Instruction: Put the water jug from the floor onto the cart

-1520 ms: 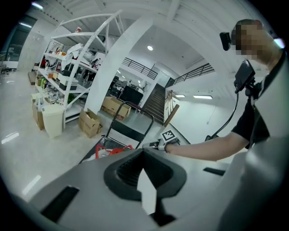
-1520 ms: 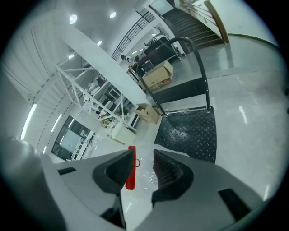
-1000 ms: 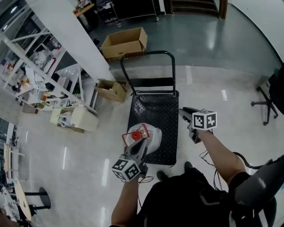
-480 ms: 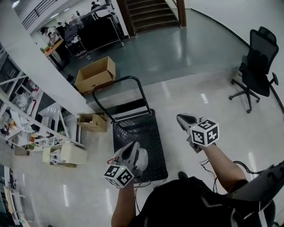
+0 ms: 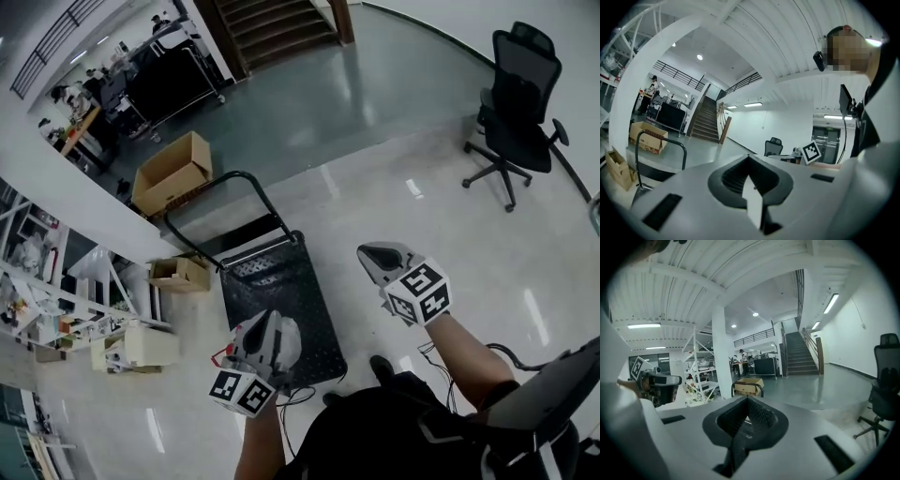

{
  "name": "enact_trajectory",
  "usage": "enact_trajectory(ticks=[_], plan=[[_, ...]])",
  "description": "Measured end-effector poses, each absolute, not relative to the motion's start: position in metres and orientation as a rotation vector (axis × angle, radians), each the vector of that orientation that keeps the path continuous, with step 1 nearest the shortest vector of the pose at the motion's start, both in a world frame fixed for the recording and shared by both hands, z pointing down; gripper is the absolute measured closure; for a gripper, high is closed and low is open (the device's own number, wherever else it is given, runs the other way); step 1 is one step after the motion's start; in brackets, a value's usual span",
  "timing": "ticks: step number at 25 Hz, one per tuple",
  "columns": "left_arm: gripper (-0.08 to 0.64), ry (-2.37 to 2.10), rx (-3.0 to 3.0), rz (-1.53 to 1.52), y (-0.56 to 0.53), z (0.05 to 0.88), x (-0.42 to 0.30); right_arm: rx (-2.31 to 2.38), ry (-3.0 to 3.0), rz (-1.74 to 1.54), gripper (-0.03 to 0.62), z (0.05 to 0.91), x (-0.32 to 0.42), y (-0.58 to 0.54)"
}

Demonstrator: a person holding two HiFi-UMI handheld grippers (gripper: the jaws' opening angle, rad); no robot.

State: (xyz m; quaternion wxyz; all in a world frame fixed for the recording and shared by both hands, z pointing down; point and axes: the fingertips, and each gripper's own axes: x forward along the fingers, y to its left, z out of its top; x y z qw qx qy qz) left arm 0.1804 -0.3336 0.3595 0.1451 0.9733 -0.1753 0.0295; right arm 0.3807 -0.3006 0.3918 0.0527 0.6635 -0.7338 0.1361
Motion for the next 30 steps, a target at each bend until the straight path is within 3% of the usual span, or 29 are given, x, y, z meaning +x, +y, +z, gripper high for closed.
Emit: enact_trajectory(ticks=[11,30], plan=[[0.568,-0.397,2.838,0.112,-0.287,0.354,0.186,2.076,-2.221,0.36,0.591,0.383,0.385,-0.256],[0.568,-0.191,2.873,0.024,-0.158,0.357,-0.017,2.147,-2.03,0.282,0.591,0.361,0.156,-0.076]])
